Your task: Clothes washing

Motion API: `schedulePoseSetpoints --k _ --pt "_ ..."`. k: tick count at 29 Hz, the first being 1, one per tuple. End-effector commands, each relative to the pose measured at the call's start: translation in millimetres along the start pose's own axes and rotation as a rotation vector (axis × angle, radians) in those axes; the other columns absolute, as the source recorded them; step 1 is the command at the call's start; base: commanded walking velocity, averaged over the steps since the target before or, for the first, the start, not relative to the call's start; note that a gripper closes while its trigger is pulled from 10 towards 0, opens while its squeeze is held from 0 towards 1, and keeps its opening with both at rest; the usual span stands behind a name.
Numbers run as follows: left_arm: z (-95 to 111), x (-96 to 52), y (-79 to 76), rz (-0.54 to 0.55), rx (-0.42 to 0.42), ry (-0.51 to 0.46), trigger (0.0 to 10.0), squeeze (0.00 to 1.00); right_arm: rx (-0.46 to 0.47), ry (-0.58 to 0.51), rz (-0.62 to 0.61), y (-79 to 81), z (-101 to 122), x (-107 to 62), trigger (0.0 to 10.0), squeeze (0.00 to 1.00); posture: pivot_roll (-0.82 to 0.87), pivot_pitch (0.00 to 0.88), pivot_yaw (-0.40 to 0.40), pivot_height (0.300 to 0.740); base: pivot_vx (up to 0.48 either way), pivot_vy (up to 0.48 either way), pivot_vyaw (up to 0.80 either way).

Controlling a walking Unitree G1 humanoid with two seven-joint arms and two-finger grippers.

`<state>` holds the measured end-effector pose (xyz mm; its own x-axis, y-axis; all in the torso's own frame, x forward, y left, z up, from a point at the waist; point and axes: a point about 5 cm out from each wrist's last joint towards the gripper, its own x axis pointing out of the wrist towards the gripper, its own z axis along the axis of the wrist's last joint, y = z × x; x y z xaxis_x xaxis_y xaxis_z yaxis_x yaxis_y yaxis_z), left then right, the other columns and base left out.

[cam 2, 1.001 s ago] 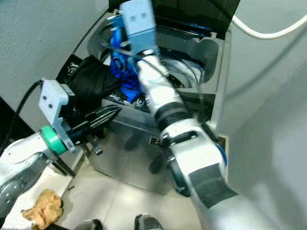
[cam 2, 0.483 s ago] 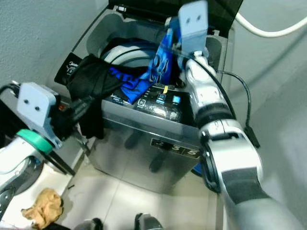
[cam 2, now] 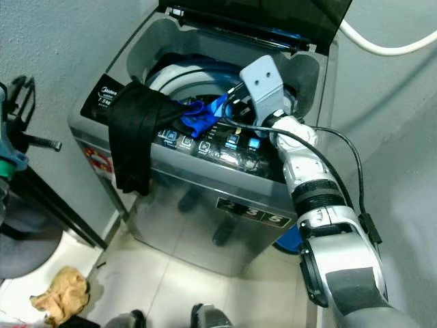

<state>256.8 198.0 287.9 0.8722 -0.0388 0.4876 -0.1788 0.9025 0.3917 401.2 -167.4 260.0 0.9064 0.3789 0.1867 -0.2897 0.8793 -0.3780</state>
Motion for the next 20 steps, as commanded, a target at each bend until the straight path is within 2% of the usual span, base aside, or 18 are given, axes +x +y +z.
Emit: schedulePoseSetpoints --k 1,2,3,4,5,6,10,11,12,13,14,15,16,18,20 --pt "2.5 -2.0 0.7 0.014 0.006 -0.006 10.0 0.0 0.068 -0.098 0.031 4.1 12.7 -1.4 10.0 1.0 0.12 0.117 -0.02 0.74 0.0 0.0 0.0" --pt "2.5 -2.0 0.7 0.014 0.006 -0.006 10.0 0.0 0.068 -0.098 0.031 4.1 12.7 -1.4 10.0 1.0 0.12 0.117 -0.02 0.74 0.0 0.0 0.0" --pt "4.0 2.5 -3.3 0.024 -0.026 -0.013 10.0 0.0 0.121 -0.266 0.08 11.7 40.9 -2.1 10.0 0.69 0.11 0.111 -0.018 0.74 0.0 0.0 0.0" --pt "4.0 2.5 -3.3 0.024 -0.026 -0.013 10.0 0.0 0.121 -0.266 0.08 11.7 40.9 -2.1 10.0 0.69 0.11 0.111 -0.018 0.74 0.0 0.0 0.0" --pt "5.0 5.0 -5.1 0.025 -0.041 -0.018 10.0 0.0 0.144 -0.336 0.089 13.6 53.3 -3.1 10.0 0.69 0.11 0.111 -0.018 0.74 0.0 0.0 0.0" --pt "8.5 11.0 -9.5 0.016 -0.063 -0.036 10.0 0.0 0.16 -0.452 0.063 10.8 77.3 -5.2 10.0 0.0 0.1 0.107 -0.016 0.74 0.0 0.0 0.0" --pt "11.4 15.5 -12.1 0.005 -0.072 -0.053 10.0 0.0 0.138 -0.517 0.049 7.0 93.9 -8.0 10.0 0.0 0.1 0.104 -0.011 0.74 0.0 0.0 0.0" --pt "13.3 19.7 -11.9 -0.008 -0.081 -0.064 10.0 0.0 0.079 -0.538 0.131 10.1 102.9 -12.1 10.0 0.0 0.09 0.102 -0.008 0.74 0.0 0.0 0.0" --pt "13.3 19.7 -11.9 -0.008 -0.081 -0.064 10.0 0.0 0.079 -0.538 0.131 10.1 102.9 -12.1 10.0 0.0 0.09 0.102 -0.008 0.74 0.0 0.0 0.0" --pt "15.9 24.8 -9.9 -0.024 -0.092 -0.076 10.0 0.0 0.002 -0.536 0.264 17.8 107.3 -19.7 10.0 0.0 0.08 0.102 -0.006 0.74 0.0 0.0 0.0" --pt "15.9 24.8 -9.9 -0.024 -0.092 -0.076 10.0 0.0 0.002 -0.536 0.264 17.8 107.3 -19.7 10.0 0.0 0.08 0.102 -0.006 0.74 0.0 0.0 0.0" --pt "19.2 29.7 -5.6 -0.038 -0.092 -0.092 10.0 0.0 -0.064 -0.505 0.396 27.8 105.0 -27.5 10.0 0.0 0.08 0.103 -0.004 0.74 0.0 0.0 0.0" --pt "19.2 29.7 -5.6 -0.038 -0.092 -0.092 10.0 0.0 -0.064 -0.505 0.396 27.8 105.0 -27.5 10.0 0.0 0.08 0.103 -0.004 0.74 0.0 0.0 0.0" --pt "25.3 39.3 4.8 -0.042 -0.105 -0.116 10.0 0.0 -0.148 -0.396 0.559 55.0 81.8 -35.2 10.0 0.0 0.07 0.104 -0.001 0.74 0.0 0.0 0.0" --pt "27.8 43.5 7.8 -0.04 -0.114 -0.125 10.0 0.0 -0.204 -0.326 0.572 69.6 63.9 -33.0 10.0 0.0 0.07 0.103 -0.001 0.74 0.0 0.0 0.0"
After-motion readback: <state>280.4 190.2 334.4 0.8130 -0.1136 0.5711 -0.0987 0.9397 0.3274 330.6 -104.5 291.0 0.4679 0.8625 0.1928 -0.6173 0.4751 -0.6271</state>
